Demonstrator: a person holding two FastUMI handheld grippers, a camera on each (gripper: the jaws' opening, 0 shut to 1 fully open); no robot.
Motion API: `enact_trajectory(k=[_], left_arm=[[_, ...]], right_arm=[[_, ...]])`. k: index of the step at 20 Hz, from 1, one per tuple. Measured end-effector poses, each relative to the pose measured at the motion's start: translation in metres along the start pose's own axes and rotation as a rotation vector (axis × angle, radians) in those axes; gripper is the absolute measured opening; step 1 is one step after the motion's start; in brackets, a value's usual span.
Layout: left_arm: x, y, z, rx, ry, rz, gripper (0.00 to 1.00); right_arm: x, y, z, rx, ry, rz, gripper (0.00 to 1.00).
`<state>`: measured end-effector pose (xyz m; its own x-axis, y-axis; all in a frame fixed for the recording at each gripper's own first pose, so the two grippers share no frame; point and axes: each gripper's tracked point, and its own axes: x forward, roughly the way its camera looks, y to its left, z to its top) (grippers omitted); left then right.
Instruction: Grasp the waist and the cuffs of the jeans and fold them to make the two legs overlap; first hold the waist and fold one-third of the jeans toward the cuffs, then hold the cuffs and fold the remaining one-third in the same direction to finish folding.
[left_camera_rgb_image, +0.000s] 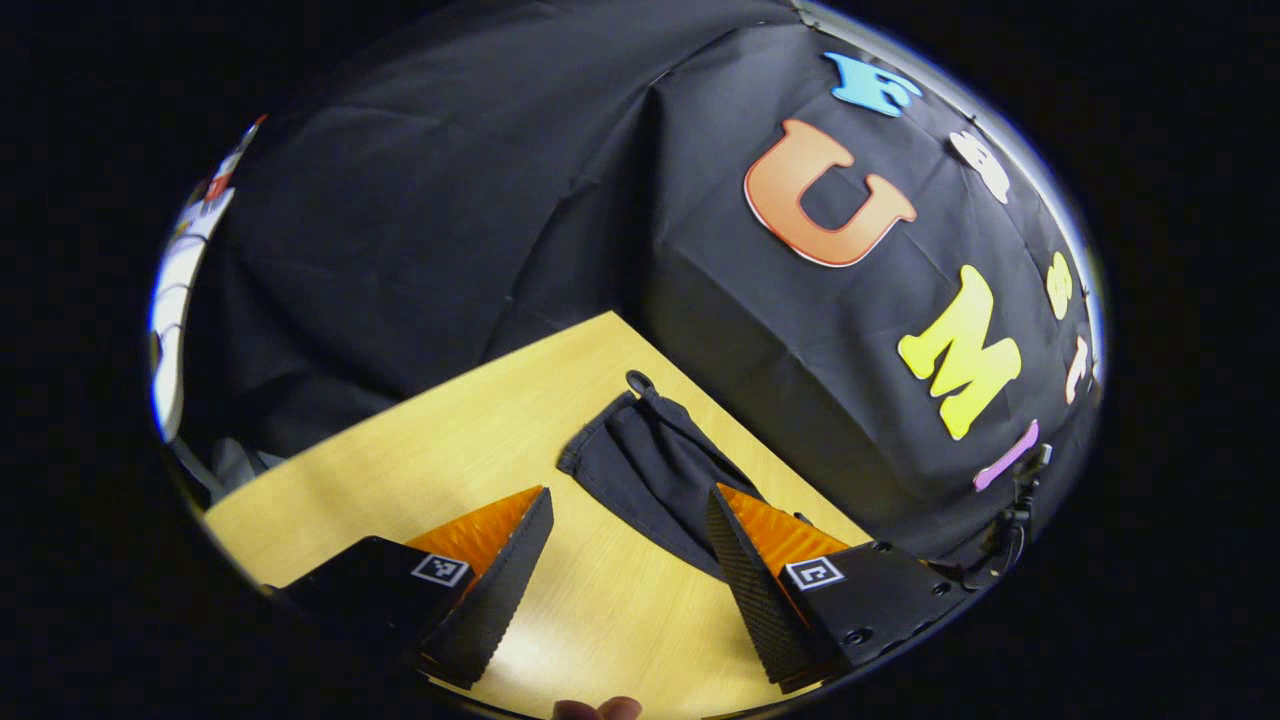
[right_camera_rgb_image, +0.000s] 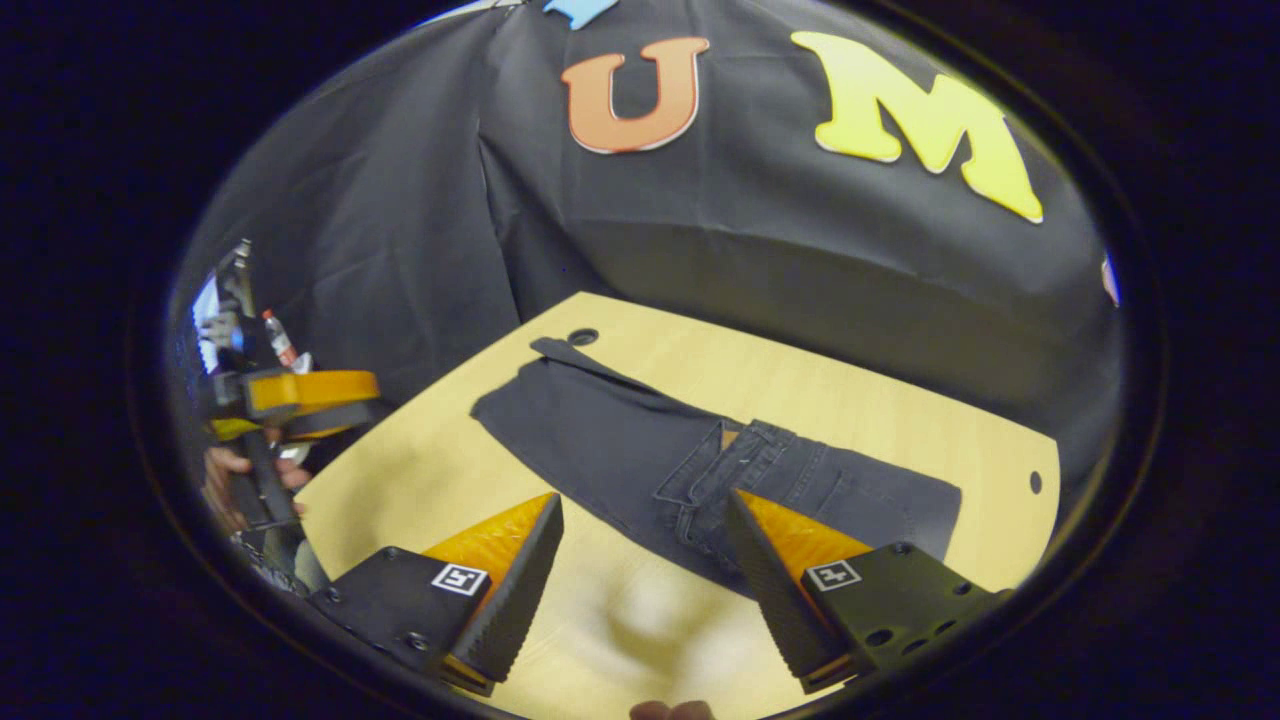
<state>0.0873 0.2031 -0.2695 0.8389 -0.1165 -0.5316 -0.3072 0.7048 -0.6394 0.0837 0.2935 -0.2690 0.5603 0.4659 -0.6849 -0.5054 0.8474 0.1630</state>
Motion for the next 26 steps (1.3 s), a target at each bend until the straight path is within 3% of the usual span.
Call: enact_trajectory(k=[2,7,8,11,15,16,18,20,21,24,25,26], left_arm=[[0.032,0.002,-0.009,-0.141,0.046,-0.035,0.99],[0.094,0.017,-0.007,-0.470,0.069,-0.059,0.99],[0.102,0.023,-0.004,-0.514,0.062,-0.046,0.99],[0.119,0.033,0.001,-0.601,0.060,-0.035,0.98],[0.135,0.033,0.013,-0.567,0.070,-0.036,0.98],[0.138,0.031,0.013,-0.551,0.080,-0.049,0.98],[0.145,0.022,0.013,-0.514,0.108,-0.092,0.98],[0.155,0.014,0.012,-0.493,0.129,-0.137,0.98],[0.161,0.011,0.010,-0.486,0.140,-0.146,1.00],[0.178,0.004,0.005,-0.461,0.161,-0.158,0.86],[0.181,0.003,0.005,-0.455,0.160,-0.156,0.84],[0.184,0.005,0.005,-0.454,0.154,-0.149,0.78]], right_arm=[[-0.034,-0.007,0.010,-0.019,-0.026,-0.005,0.94],[-0.086,-0.043,0.022,-0.001,-0.069,-0.072,0.99],[-0.091,-0.051,0.021,0.006,-0.073,-0.088,0.94],[-0.100,-0.068,0.017,0.048,-0.071,-0.115,0.94],[-0.103,-0.084,0.008,0.081,-0.055,-0.136,0.94],[-0.103,-0.087,0.007,0.081,-0.053,-0.138,0.99],[-0.104,-0.090,0.004,0.076,-0.047,-0.143,0.94],[-0.102,-0.094,-0.001,0.071,-0.037,-0.148,0.94],[-0.103,-0.095,-0.004,0.073,-0.031,-0.151,0.99],[-0.105,-0.100,-0.014,0.076,-0.012,-0.164,0.99],[-0.107,-0.103,-0.017,0.079,-0.010,-0.172,0.94],[-0.110,-0.106,-0.021,0.087,-0.008,-0.180,0.99]])
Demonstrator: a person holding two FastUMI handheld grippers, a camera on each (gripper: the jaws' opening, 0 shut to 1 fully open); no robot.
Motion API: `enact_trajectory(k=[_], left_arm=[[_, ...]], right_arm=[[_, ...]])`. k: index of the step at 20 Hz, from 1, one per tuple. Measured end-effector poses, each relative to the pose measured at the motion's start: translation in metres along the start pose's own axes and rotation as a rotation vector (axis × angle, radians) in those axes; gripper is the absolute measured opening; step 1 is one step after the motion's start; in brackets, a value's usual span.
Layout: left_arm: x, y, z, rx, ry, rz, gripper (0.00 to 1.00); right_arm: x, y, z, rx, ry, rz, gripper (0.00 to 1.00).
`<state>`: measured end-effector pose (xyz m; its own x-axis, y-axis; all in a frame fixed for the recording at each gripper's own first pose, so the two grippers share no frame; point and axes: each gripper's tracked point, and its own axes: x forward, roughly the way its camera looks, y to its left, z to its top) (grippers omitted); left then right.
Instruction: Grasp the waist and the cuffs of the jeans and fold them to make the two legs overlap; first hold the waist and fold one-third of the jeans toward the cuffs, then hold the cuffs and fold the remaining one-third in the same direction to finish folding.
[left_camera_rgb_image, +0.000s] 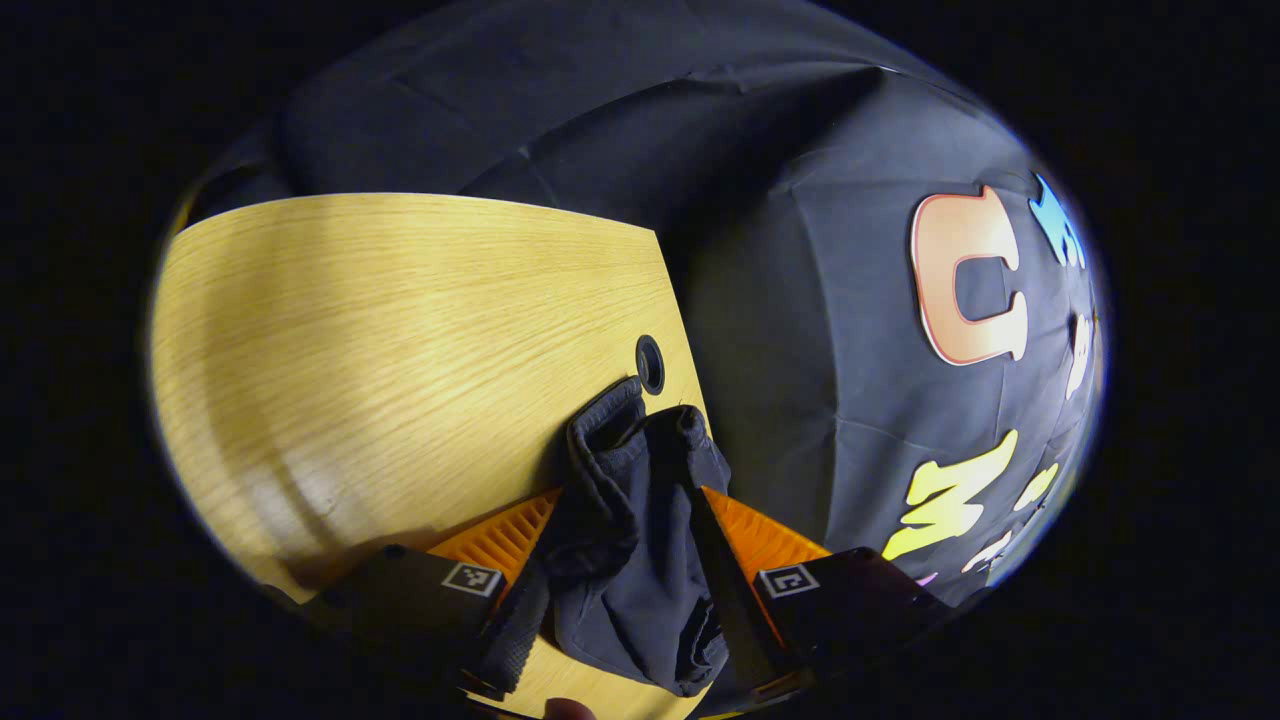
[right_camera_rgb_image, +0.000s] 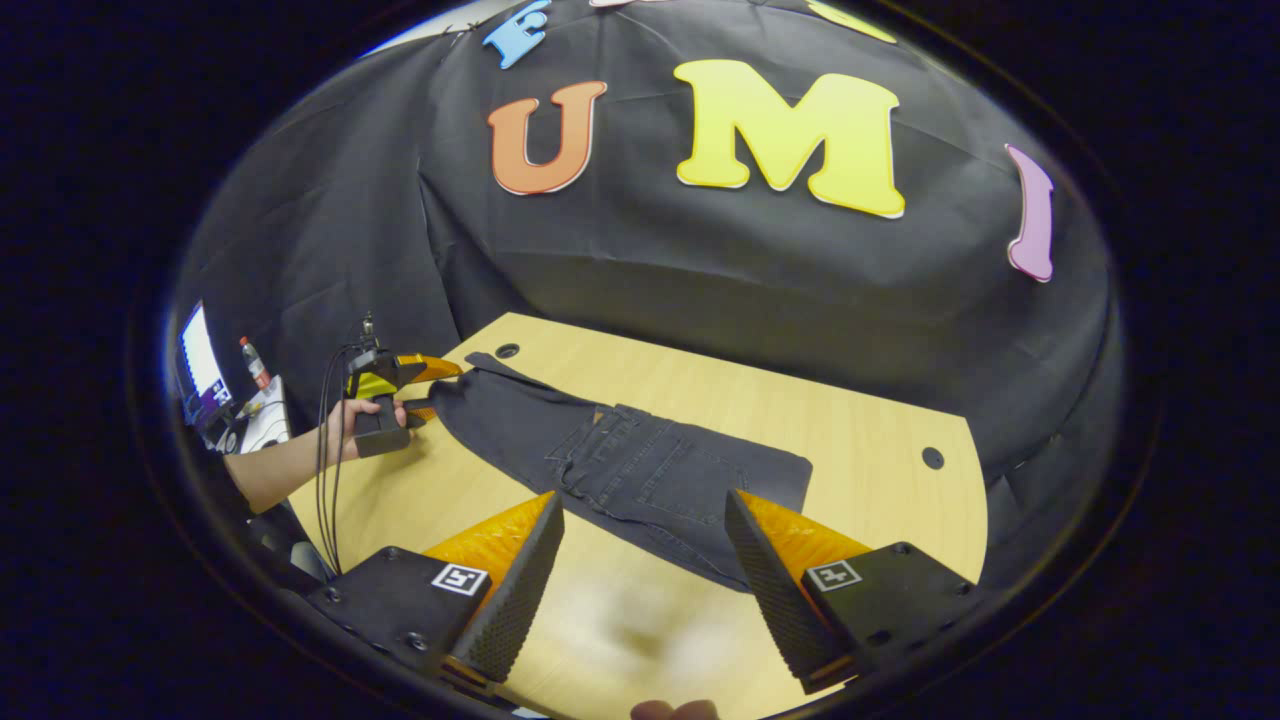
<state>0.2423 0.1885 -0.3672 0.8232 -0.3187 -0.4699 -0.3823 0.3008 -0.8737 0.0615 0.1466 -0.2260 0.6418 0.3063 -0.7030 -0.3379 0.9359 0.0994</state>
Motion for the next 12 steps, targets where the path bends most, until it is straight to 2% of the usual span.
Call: enact_trajectory(k=[2,4,5,6,7,8,12], left_arm=[[0.004,0.006,0.000,-0.014,-0.011,0.024,0.75],[0.010,0.007,0.002,-0.045,-0.026,0.032,0.47],[0.007,0.008,0.002,-0.055,-0.030,0.030,0.41],[0.008,0.009,0.002,-0.069,-0.035,0.024,0.36],[0.008,0.008,0.004,-0.086,-0.040,0.019,0.34],[0.008,0.007,0.004,-0.103,-0.043,0.008,0.32],[0.002,-0.010,0.006,-0.172,-0.073,-0.086,0.24]], right_arm=[[-0.003,-0.009,-0.005,0.033,0.004,-0.018,0.99],[-0.008,-0.017,-0.011,0.070,0.006,-0.036,0.99],[-0.011,-0.021,-0.014,0.075,0.006,-0.050,0.99],[-0.014,-0.025,-0.017,0.077,0.004,-0.061,0.94],[-0.017,-0.028,-0.019,0.082,0.001,-0.068,0.94],[-0.020,-0.030,-0.022,0.088,-0.001,-0.073,0.99],[-0.033,-0.040,-0.029,0.113,-0.012,-0.095,0.99]])
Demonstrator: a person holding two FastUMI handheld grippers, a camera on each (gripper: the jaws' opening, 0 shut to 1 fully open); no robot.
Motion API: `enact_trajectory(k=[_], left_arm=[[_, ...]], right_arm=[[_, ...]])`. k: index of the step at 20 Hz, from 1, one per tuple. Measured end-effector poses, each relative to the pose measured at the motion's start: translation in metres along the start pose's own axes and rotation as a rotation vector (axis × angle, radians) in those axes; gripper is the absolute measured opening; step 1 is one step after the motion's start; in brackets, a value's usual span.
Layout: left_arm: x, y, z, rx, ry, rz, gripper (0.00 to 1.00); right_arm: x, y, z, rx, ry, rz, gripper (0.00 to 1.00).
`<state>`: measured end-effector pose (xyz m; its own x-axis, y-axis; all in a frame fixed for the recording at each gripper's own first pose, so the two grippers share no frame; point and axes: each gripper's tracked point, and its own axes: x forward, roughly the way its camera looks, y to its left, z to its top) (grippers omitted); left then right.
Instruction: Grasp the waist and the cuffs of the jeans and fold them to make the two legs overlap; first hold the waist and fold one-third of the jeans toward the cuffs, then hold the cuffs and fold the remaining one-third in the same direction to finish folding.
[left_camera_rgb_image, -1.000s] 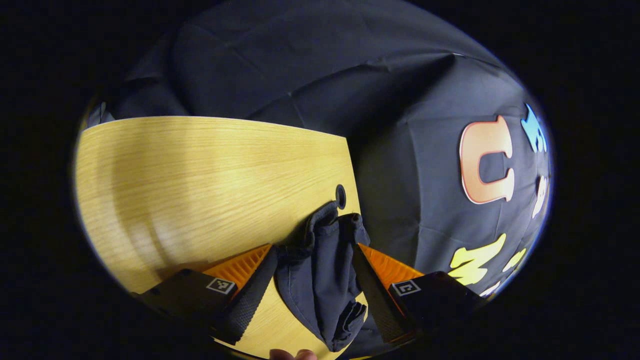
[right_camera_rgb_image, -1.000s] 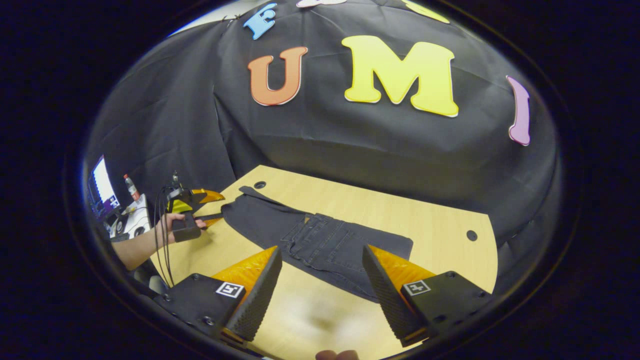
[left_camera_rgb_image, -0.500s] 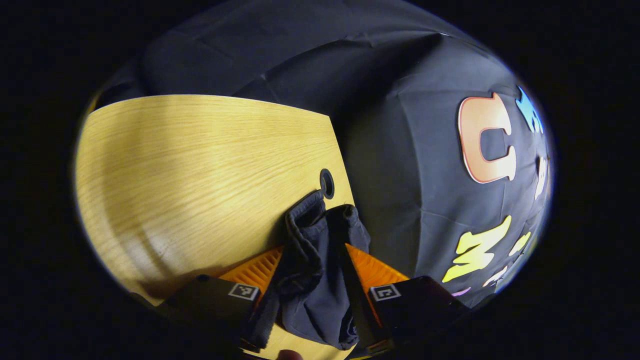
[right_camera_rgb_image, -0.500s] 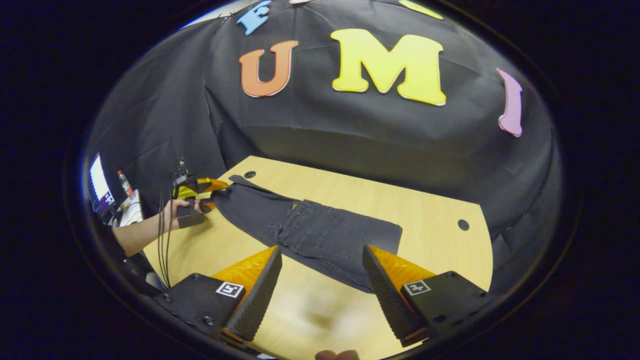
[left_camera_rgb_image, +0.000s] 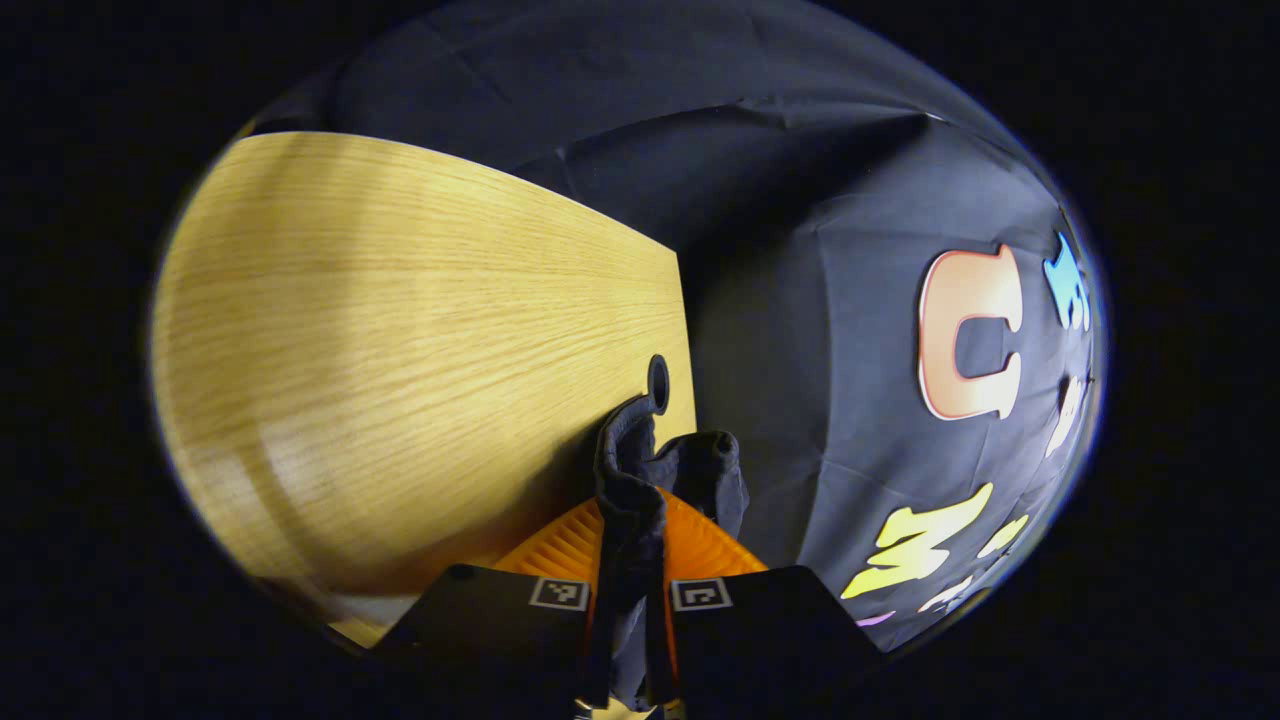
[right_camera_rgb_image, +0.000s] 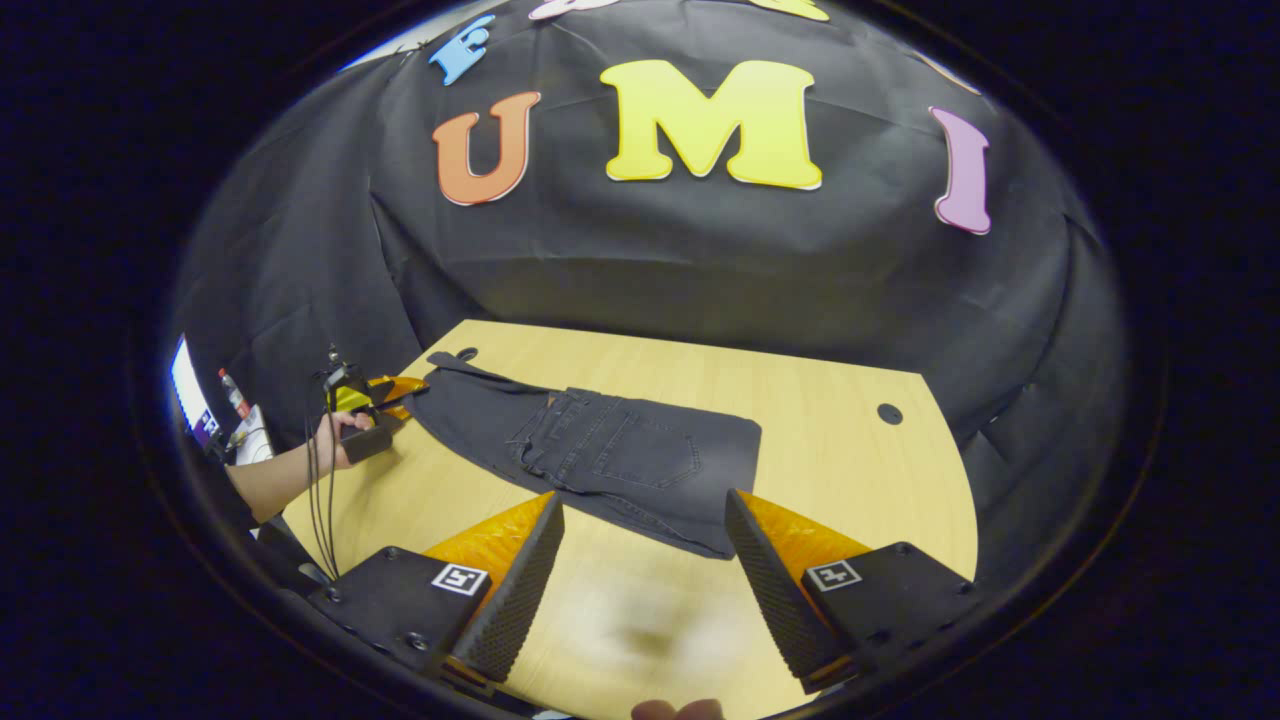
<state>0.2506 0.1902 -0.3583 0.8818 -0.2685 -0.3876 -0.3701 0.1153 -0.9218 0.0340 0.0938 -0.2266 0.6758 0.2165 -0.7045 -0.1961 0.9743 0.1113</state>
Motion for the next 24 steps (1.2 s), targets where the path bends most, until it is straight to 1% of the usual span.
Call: enact_trajectory(k=[1,2,7,10,11,12,14,15,16,19,20,23,24], left_arm=[[-0.002,-0.008,-0.002,-0.006,-0.001,-0.032,0.14],[-0.005,-0.017,-0.004,-0.008,-0.001,-0.071,0.12],[-0.022,-0.079,-0.025,0.062,0.015,-0.277,0.10],[-0.032,-0.109,-0.045,0.113,0.039,-0.340,0.10],[-0.035,-0.116,-0.054,0.133,0.046,-0.347,0.10],[-0.039,-0.123,-0.062,0.152,0.051,-0.347,0.10],[-0.043,-0.135,-0.079,0.172,0.051,-0.329,0.10],[-0.045,-0.139,-0.086,0.182,0.040,-0.306,0.10],[-0.046,-0.144,-0.094,0.184,0.031,-0.291,0.10],[-0.051,-0.168,-0.139,0.226,0.037,-0.273,0.09],[-0.049,-0.176,-0.156,0.243,0.043,-0.268,0.09],[-0.045,-0.198,-0.210,0.279,0.065,-0.259,0.09],[-0.041,-0.205,-0.232,0.292,0.083,-0.266,0.10]], right_arm=[[-0.003,-0.003,0.000,0.003,-0.009,-0.005,0.99],[-0.007,-0.006,0.000,0.003,-0.017,-0.011,0.99],[-0.029,-0.021,-0.004,0.001,-0.054,-0.039,0.99],[-0.042,-0.032,-0.004,0.013,-0.084,-0.064,0.99],[-0.049,-0.038,0.000,0.016,-0.105,-0.079,0.94],[-0.056,-0.043,0.004,0.018,-0.135,-0.096,0.99],[-0.070,-0.052,0.009,0.035,-0.178,-0.117,0.99],[-0.077,-0.055,0.008,0.051,-0.191,-0.116,0.99],[-0.082,-0.058,0.007,0.063,-0.200,-0.117,0.94],[-0.098,-0.075,0.004,0.100,-0.233,-0.129,0.94],[-0.101,-0.081,0.001,0.109,-0.238,-0.134,0.99],[-0.111,-0.106,-0.008,0.164,-0.246,-0.145,0.99],[-0.114,-0.117,-0.012,0.187,-0.250,-0.154,0.94]])
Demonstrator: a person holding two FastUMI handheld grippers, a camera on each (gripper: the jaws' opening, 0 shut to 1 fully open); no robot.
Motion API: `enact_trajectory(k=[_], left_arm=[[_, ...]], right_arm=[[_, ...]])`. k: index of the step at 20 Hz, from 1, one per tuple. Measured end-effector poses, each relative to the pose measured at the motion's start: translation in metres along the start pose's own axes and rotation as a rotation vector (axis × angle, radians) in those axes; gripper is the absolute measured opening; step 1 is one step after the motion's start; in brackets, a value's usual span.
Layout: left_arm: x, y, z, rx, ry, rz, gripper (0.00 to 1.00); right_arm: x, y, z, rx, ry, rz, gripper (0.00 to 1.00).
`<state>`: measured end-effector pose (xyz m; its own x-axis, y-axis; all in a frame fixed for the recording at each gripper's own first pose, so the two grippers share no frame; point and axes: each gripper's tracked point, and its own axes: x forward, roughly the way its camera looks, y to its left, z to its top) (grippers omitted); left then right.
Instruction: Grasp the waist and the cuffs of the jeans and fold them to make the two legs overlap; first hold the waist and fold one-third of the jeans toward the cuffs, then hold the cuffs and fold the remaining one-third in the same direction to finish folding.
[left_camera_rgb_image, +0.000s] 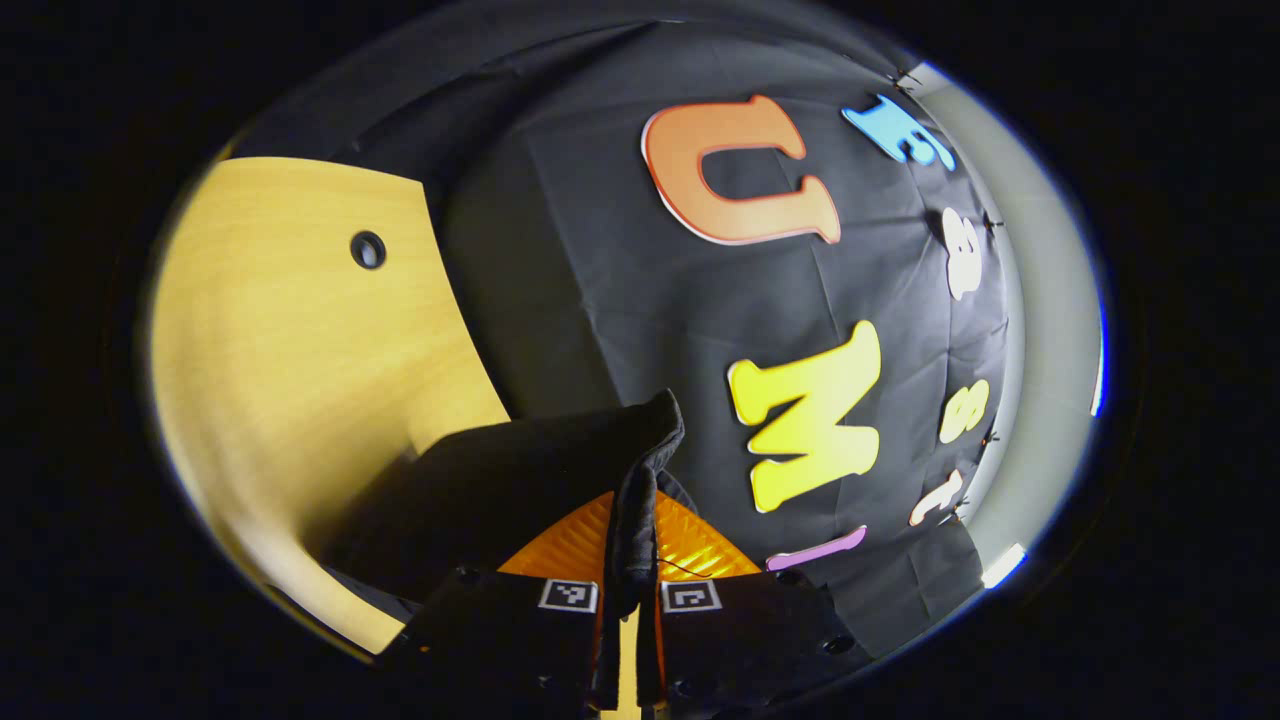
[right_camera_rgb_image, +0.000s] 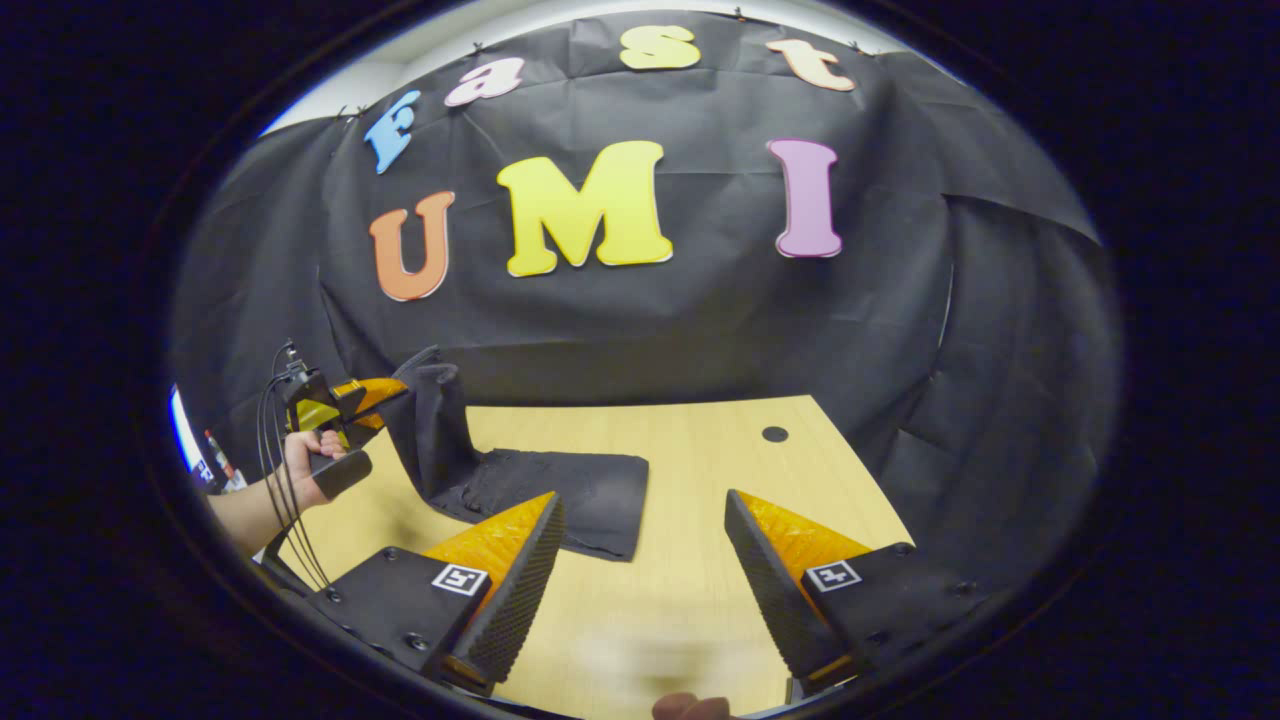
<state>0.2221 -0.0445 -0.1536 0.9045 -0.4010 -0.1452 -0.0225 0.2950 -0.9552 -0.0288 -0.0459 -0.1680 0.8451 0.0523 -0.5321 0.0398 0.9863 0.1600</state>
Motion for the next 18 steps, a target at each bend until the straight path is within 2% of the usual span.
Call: enact_trajectory(k=[4,7,8,10,11,12,13,15,17,18], left_arm=[[0.032,-0.029,-0.100,0.036,0.148,-0.030,0.10],[0.046,-0.018,-0.155,0.144,0.232,0.033,0.10],[0.048,-0.009,-0.170,0.168,0.250,0.059,0.09],[0.052,0.012,-0.190,0.198,0.269,0.116,0.09],[0.054,0.020,-0.196,0.202,0.273,0.141,0.18],[0.057,0.031,-0.204,0.200,0.276,0.166,0.09],[0.057,0.045,-0.210,0.200,0.282,0.196,0.09],[0.053,0.074,-0.224,0.212,0.294,0.265,0.11],[0.050,0.089,-0.235,0.214,0.302,0.303,0.13],[0.051,0.094,-0.236,0.214,0.296,0.320,0.18]], right_arm=[[0.004,-0.047,0.000,0.052,-0.009,-0.052,0.94],[0.000,-0.085,0.000,0.075,-0.015,-0.097,0.94],[-0.002,-0.095,-0.003,0.081,-0.010,-0.110,0.99],[-0.002,-0.117,-0.012,0.102,0.009,-0.140,0.99],[-0.002,-0.126,-0.017,0.113,0.020,-0.150,0.99],[-0.002,-0.132,-0.022,0.119,0.034,-0.158,0.94],[0.000,-0.137,-0.027,0.122,0.047,-0.162,0.94],[0.004,-0.144,-0.032,0.117,0.066,-0.165,0.94],[0.010,-0.144,-0.034,0.106,0.080,-0.158,1.00],[0.012,-0.142,-0.035,0.098,0.085,-0.151,0.94]])
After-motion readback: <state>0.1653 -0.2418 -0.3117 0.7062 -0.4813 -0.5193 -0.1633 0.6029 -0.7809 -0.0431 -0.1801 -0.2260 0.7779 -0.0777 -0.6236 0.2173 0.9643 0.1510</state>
